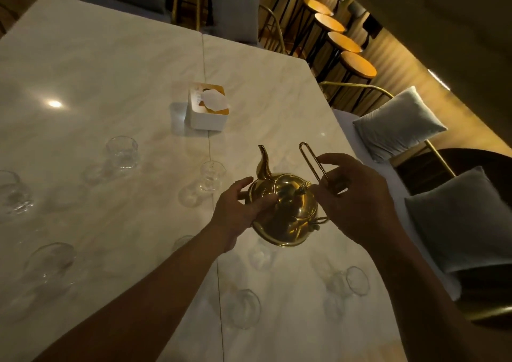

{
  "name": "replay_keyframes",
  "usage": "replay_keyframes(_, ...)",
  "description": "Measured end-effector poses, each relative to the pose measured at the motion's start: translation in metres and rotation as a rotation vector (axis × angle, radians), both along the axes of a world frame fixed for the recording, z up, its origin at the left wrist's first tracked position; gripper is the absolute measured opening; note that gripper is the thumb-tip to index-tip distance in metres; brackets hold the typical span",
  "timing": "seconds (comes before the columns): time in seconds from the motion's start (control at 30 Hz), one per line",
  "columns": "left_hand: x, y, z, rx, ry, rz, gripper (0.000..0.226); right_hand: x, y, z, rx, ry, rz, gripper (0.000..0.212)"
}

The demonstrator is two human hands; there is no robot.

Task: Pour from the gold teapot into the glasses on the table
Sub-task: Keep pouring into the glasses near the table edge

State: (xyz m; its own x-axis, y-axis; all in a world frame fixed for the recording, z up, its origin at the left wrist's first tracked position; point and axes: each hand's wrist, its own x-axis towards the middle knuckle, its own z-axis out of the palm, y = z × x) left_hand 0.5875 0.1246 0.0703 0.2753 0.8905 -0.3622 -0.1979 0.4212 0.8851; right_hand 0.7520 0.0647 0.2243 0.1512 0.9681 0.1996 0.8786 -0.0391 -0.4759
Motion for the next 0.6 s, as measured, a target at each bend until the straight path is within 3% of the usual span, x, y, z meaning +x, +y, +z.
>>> replay_keyframes(0.1,0.018,-0.019,0.005,-0.014,-0.018,-0.066,0.113,0.015,-0.020,0.002,-0.020,-0.044,-0.022,0.049)
replay_keyframes(0.27,0.051,-0.057,0.004,-0.056,-0.061,-0.159,0.099,0.045,-0.058,-0.006,0.024,-0.169,-0.015,0.043)
replay_keyframes(0.43,0.081,-0.088,-0.005,-0.106,-0.028,-0.157,0.099,0.076,-0.082,-0.022,0.047,-0.292,0.062,0.043)
replay_keyframes(0.6,0.105,-0.111,-0.018,-0.145,0.009,-0.123,0.104,0.100,-0.094,-0.041,0.017,-0.296,0.122,0.041)
